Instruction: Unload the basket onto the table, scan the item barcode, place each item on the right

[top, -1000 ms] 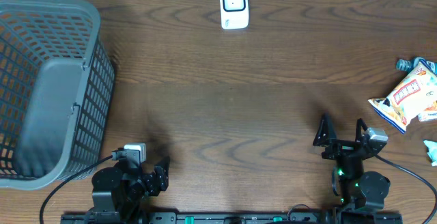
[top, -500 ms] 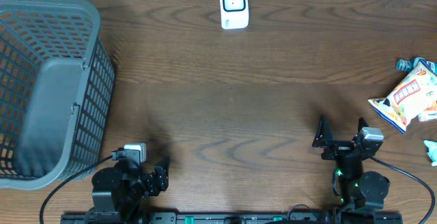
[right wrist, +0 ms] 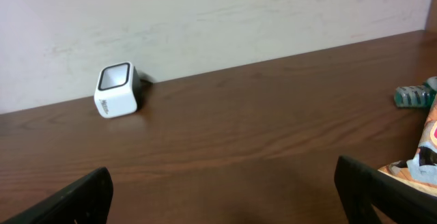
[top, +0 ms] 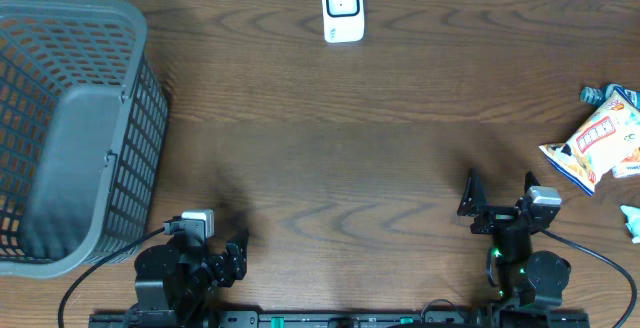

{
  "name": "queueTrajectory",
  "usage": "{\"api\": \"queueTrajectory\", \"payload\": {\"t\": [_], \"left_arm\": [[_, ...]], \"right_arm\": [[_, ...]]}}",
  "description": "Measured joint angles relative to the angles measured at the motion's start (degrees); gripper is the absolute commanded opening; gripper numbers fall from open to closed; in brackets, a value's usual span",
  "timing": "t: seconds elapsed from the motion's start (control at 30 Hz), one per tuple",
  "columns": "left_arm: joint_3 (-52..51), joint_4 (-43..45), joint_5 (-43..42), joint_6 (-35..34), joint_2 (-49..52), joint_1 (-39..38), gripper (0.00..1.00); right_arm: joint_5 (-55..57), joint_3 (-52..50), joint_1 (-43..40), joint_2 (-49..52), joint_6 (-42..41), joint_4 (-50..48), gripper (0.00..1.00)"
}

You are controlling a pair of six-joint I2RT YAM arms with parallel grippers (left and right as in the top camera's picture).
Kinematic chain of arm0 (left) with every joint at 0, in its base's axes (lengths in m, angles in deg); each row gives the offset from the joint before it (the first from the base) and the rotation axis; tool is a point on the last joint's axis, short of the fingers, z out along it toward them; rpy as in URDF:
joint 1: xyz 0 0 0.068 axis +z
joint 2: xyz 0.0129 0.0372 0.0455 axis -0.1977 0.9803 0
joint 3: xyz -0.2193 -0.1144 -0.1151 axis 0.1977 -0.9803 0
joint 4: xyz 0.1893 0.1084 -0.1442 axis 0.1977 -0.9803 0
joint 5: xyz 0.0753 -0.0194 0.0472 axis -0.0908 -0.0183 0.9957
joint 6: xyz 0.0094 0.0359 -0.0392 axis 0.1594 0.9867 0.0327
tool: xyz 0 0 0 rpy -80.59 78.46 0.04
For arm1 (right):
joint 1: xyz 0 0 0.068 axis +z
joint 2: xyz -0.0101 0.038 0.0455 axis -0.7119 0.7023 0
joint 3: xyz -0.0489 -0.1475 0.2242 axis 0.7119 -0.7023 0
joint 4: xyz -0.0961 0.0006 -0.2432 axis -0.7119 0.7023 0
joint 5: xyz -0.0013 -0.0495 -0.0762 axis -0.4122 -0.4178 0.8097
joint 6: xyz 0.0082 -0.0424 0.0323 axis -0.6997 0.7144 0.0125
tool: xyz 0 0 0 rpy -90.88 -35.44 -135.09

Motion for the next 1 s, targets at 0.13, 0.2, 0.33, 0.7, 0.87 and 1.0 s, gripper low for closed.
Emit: {"api": "queueTrajectory", "payload": {"t": [0.13, 0.2, 0.33, 0.7, 0.87, 1.0], "left_arm": [[0.00, 0.00, 0.00, 0.00, 0.00, 0.00, 0.80], [0.00, 0.00, 0.00, 0.00, 0.00, 0.00, 0.80], [0.00, 0.00, 0.02, 0.00, 0.00, 0.00, 0.80], [0.00, 0.00, 0.00, 0.00, 0.00, 0.00, 0.80], [-0.04, 0.50, 1.40, 0.28, 0.02, 0.00, 0.81], [-0.76, 12.79, 4.15, 1.99, 0.00, 0.00, 0.81]], "right_arm": [[0.00, 0.00, 0.00, 0.00, 0.00, 0.00, 0.99], [0.00, 0.00, 0.00, 0.00, 0.00, 0.00, 0.99], [0.00, 0.00, 0.00, 0.00, 0.02, 0.00, 0.99], [0.00, 0.00, 0.00, 0.00, 0.11, 0.00, 0.99], [0.00, 0.00, 0.00, 0.00, 0.20, 0.00, 0.99], [0.11, 0.00, 0.00, 0.00, 0.20, 0.00, 0.99]]}}
